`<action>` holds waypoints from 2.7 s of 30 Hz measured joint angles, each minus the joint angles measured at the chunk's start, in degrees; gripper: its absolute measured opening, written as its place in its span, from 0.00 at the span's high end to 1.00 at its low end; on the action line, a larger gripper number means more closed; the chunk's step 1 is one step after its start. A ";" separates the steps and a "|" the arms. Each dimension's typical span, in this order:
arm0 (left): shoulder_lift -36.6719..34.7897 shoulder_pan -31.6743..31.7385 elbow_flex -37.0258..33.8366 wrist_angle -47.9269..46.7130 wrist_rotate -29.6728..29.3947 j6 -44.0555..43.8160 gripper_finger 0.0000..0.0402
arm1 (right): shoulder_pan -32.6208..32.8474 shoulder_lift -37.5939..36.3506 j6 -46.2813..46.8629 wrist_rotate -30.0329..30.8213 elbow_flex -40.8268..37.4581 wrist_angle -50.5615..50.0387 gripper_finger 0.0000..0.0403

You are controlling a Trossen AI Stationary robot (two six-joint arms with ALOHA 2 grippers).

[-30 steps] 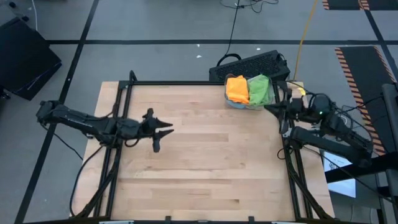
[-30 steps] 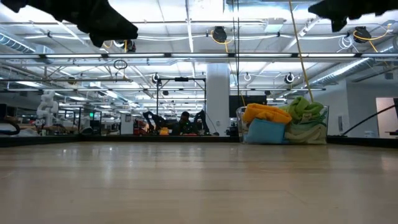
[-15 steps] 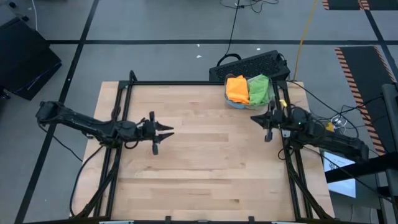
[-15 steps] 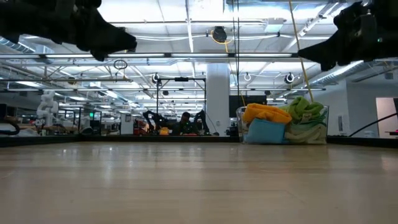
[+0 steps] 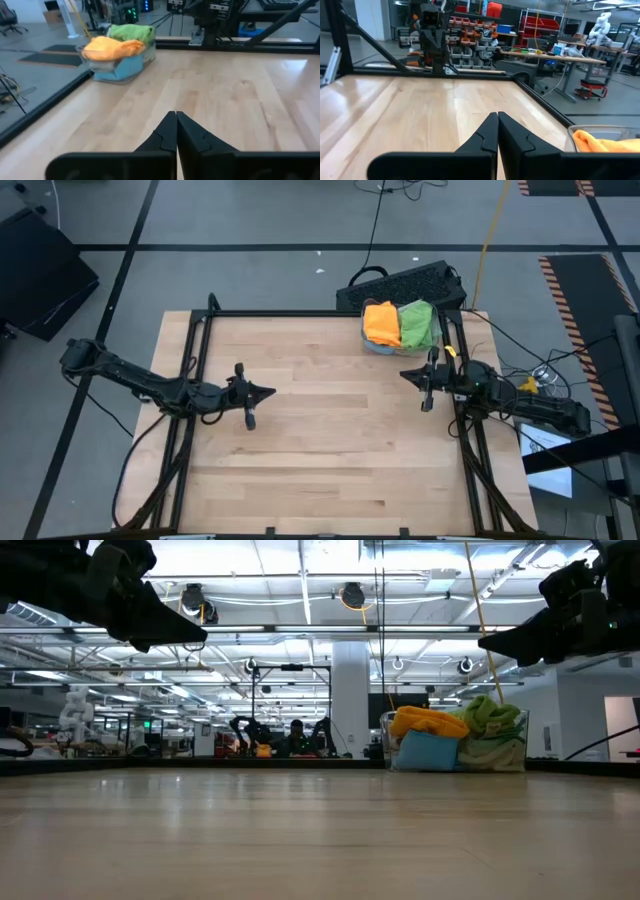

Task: Fold microfiber towels
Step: Return to Home Position

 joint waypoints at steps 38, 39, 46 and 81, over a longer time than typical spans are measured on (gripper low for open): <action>-14.49 -0.54 -15.30 9.95 2.09 1.75 0.99 | 12.52 -6.63 -3.59 7.05 -3.43 -3.94 1.00; -14.99 -0.54 -15.30 9.72 2.05 2.08 0.99 | 13.34 -6.63 -4.09 7.46 -3.44 -3.85 1.00; -18.70 -0.54 -15.30 6.86 0.98 4.25 0.96 | 17.02 -6.63 -5.79 11.31 -3.44 -3.73 1.00; -48.25 12.15 -15.13 -18.24 14.74 9.58 0.98 | 17.84 -6.42 3.29 11.33 -3.44 -4.11 1.00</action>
